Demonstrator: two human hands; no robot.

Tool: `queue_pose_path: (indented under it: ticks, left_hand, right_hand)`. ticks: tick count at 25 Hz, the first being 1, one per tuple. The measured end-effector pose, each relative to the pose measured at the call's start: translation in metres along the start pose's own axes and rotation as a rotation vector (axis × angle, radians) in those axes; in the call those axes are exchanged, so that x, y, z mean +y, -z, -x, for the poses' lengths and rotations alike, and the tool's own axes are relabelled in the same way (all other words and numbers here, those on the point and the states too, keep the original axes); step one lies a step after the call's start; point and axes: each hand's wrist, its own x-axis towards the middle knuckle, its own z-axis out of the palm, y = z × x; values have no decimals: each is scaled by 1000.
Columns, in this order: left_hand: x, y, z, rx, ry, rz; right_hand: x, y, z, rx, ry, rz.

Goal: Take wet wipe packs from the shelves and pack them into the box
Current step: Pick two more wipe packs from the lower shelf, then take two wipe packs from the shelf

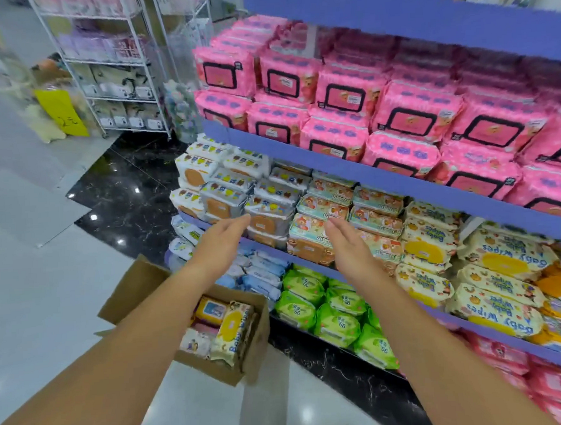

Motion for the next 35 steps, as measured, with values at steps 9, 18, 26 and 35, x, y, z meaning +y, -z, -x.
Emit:
queue_pose_path:
  ticks: [9, 18, 26, 35]
  left_hand:
    - [-132, 201, -20, -36, 140, -80]
    - [-247, 267, -149, -107, 356, -256]
    - [-420, 270, -296, -319, 463, -355]
    - [-604, 192, -438, -411, 585, -225]
  right_hand:
    - [-17, -236, 19, -40, -122, -18]
    - [80, -385, -70, -118, -334, 21]
    - [228, -507, -161, -177, -512, 109]
    - [398, -603, -263, 200, -864, -254]
